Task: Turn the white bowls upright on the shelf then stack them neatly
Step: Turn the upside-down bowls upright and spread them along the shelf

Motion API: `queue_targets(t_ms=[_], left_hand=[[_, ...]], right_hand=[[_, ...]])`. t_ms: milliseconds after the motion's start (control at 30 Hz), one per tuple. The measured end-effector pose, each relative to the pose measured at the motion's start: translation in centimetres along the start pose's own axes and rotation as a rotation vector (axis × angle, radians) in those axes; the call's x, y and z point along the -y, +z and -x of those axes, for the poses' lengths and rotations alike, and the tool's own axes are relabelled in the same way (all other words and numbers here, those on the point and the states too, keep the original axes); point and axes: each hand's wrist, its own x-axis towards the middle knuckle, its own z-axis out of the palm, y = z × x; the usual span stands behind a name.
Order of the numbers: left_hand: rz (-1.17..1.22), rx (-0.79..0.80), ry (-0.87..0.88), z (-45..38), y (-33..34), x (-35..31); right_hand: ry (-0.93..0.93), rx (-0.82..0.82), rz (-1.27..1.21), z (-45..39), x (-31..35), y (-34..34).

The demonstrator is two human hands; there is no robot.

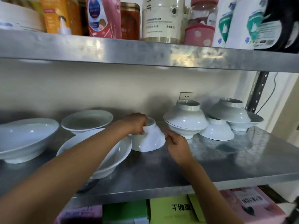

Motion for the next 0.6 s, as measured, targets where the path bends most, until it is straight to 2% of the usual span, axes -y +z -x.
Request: queue_targets(t_ms=[167,400,533,600], left_hand=[[0.093,-0.031,-0.038,0.4,0.3,1.5],[0.191,-0.146,-0.072,0.4,0.2,3.1],[0.377,-0.218,-0.147,0.1,-0.8,3.7],[0.55,-0.283,-0.182,0.1,-1.1,3.6]], right_hand=[[-0.004,-0.028,0.021,0.4,1.3,0.1],[0.019,0.024,0.075,0.8,2.4,0.4],[0.015,-0.04,0.023,-0.1,2.5,0.6],[0.039,-0.067,-0.02,-0.6,2.6,0.8]])
